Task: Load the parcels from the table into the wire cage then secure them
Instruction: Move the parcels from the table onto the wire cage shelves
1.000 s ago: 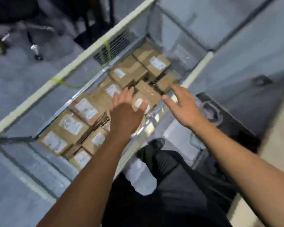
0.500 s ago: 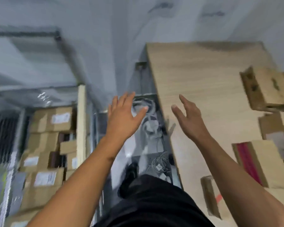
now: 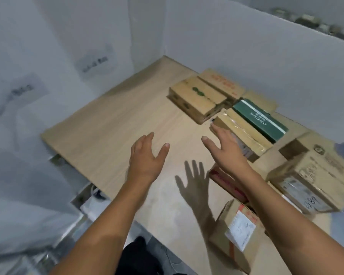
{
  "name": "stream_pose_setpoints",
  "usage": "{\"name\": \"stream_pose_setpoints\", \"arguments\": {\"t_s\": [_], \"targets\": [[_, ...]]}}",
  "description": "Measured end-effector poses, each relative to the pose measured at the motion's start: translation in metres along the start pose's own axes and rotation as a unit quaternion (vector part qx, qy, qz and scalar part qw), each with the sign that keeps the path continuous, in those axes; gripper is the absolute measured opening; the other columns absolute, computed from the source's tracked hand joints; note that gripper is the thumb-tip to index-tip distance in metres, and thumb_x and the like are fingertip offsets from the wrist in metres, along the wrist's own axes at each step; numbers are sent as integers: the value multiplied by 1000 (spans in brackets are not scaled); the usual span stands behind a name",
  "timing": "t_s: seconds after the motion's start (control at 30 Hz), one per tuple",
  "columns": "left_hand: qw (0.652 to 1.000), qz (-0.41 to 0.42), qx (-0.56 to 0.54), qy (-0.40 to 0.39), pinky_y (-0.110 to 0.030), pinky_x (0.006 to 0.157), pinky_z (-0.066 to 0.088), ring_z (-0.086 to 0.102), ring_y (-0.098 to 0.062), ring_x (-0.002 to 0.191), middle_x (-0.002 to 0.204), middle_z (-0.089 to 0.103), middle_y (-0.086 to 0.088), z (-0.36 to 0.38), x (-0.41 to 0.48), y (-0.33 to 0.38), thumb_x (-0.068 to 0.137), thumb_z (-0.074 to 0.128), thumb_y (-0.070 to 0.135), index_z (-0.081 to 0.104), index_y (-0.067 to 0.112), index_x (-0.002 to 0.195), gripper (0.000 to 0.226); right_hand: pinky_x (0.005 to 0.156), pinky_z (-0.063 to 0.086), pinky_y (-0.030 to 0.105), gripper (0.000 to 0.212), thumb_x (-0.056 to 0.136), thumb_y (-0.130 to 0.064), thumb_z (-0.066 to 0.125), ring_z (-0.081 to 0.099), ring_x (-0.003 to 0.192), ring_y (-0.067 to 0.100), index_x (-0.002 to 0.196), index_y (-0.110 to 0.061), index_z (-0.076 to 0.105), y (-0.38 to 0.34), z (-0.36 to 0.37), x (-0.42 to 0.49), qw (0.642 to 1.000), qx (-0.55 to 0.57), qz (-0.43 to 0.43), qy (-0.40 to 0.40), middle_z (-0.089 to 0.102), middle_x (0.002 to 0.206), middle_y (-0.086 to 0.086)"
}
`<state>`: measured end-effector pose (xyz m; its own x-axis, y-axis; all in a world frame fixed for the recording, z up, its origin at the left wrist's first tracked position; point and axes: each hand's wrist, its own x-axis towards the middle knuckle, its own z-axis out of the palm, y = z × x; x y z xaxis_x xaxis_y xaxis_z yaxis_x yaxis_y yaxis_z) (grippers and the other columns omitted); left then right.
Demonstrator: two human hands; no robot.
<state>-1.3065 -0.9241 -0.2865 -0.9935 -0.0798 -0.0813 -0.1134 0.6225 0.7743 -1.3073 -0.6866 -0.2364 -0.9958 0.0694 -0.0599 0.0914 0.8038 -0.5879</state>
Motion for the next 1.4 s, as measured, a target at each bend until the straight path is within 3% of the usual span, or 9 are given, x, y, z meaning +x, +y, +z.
{"name": "stream_pose_setpoints", "arguments": {"t_s": [0.3,0.63,0.9,1.07,1.13,1.17,1.27,1.33,1.4], "targets": [[989,61,86,-101,-57,126,14,2,-29,158,171,15,2,92,173,41,99,43,66,29,37,160,69,122,27,44,64,102,-55,48,31,150,27,159,-27,34,38,-13,97,991,-37,128,32,38,162,5],[923,201,252,-212,-53,125,-9,-10,-34,159,174,-2,-2,226,325,68,103,27,65,9,33,166,73,121,30,50,67,100,-60,47,35,148,25,158,-29,36,80,11,206,980,-79,175,48,41,160,1],[927,203,278,-148,-74,116,-3,17,-25,156,167,29,9,207,306,26,98,25,63,41,46,148,56,119,30,43,71,100,-58,53,34,149,28,161,-28,31,88,33,283,992,-8,123,36,34,163,8],[979,168,55,-105,-68,117,23,32,-20,141,140,55,9,152,276,-28,96,54,48,68,28,113,30,114,37,43,99,79,-72,70,41,144,27,160,-33,28,91,59,331,973,129,180,-59,35,163,6],[992,116,-13,-38,-56,120,26,31,-25,143,147,48,-2,137,259,-45,92,73,32,67,18,126,38,106,46,39,97,76,-74,74,54,129,22,155,-28,40,90,81,328,959,134,195,-158,52,147,0],[997,64,-35,-4,-50,124,25,28,-26,146,154,39,-7,131,251,-50,86,82,27,58,15,141,61,103,49,38,90,77,-71,75,60,122,20,150,-26,47,89,94,322,954,135,192,-187,59,140,-2],[973,-117,-197,17,-32,121,32,33,-15,149,166,17,-2,114,226,-60,76,91,20,11,20,165,120,99,54,34,81,79,-61,80,67,111,16,147,-26,50,80,131,289,951,181,170,-186,66,129,-2],[935,-154,-319,-7,-25,110,47,55,-3,133,157,42,8,98,203,-73,83,85,16,6,33,164,115,97,56,33,81,80,-56,83,68,109,14,148,-26,49,69,146,257,942,227,161,-188,66,132,-1],[927,-151,-342,-6,-37,108,52,65,-3,121,139,62,16,79,178,-84,86,82,16,20,39,161,100,97,56,32,84,78,-57,84,67,111,12,148,-29,48,61,153,223,930,267,162,-195,63,135,0]]}}
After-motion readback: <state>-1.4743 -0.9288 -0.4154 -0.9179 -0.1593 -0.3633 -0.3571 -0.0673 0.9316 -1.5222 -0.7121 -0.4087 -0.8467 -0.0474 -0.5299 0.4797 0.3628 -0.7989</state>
